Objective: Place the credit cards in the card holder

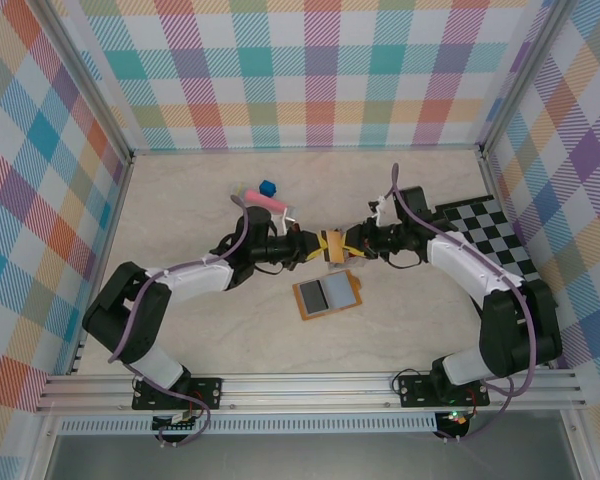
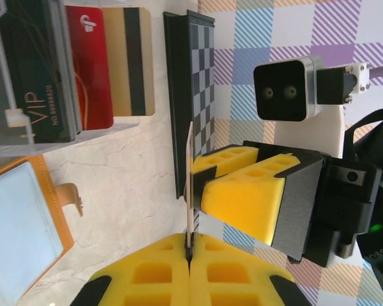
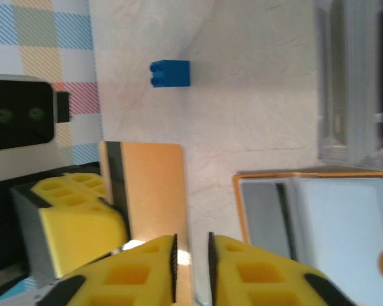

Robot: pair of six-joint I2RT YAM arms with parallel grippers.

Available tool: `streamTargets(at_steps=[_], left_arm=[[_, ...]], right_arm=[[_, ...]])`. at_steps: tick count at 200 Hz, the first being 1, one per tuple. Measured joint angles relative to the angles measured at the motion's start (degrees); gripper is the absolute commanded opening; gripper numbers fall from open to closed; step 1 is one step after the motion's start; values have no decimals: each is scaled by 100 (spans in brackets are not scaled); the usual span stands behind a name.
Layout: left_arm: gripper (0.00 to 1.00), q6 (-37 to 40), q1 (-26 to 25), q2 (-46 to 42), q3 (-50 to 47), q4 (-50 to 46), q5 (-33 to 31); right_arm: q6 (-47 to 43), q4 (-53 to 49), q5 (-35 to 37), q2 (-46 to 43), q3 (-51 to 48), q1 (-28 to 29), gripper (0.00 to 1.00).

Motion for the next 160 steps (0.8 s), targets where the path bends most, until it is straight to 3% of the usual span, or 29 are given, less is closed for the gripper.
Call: streamTargets(at_steps=[14, 74, 107, 145, 160], left_arm=[[0, 61, -13, -107, -103, -190, -153], [0, 170, -509, -188, -739, -745, -1045], [0, 129, -693, -22, -837, -732, -1329], [0, 125, -739, 219, -837, -728, -1526], [0, 125, -739, 315, -835, -697, -1556]], right_arm=[[-133, -173, 221, 0, -28, 9, 44], [-745, -1036, 1847, 411, -236, 697, 64], [-914, -1235, 2649, 739, -251, 1143, 65], [-1023, -1191, 3112, 1019, -232, 1176, 65], [-1082, -1128, 3202, 1167, -208, 1176, 60]])
